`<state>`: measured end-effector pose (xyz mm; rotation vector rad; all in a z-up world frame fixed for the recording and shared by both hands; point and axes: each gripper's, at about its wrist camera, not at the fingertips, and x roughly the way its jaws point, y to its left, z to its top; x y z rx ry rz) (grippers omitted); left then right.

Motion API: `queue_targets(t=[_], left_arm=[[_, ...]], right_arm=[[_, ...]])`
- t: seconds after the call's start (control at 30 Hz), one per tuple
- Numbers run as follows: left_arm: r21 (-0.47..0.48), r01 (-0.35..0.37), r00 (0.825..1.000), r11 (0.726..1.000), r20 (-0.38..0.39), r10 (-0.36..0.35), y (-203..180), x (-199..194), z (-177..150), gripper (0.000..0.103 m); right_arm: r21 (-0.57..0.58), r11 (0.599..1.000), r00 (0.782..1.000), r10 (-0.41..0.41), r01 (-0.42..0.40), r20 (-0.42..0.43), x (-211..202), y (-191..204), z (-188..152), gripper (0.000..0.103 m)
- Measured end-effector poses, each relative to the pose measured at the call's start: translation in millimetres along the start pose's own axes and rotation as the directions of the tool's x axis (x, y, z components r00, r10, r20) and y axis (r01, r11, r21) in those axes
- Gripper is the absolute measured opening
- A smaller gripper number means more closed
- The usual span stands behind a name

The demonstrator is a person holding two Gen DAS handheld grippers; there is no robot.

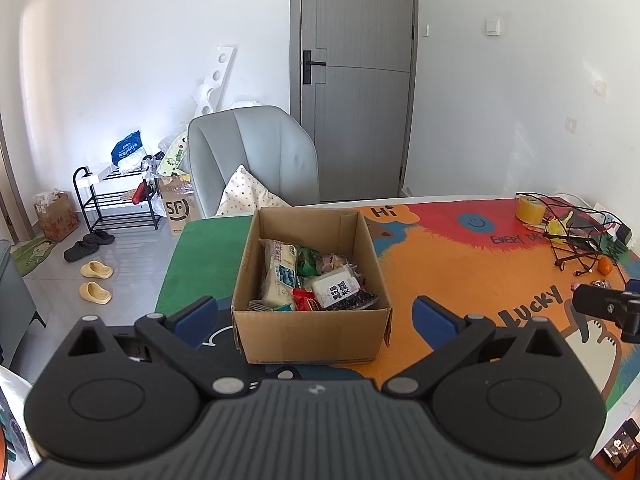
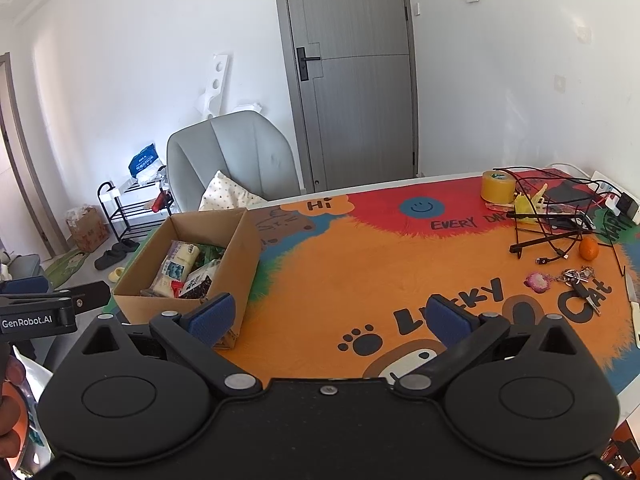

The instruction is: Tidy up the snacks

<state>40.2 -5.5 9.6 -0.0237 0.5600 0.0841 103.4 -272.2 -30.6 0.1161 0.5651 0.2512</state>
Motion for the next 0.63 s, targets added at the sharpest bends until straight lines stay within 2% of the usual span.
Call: queue_targets(t=[0.63], left_arm=[[0.015,0.017,1.0,1.0,-0.003,-0.017,-3.0,2.1,-1.0,0.103]], right_arm=[[-0.004,1.0,1.0,0.0,0.0,-0.007,3.0,-0.6,-1.7,0.103]])
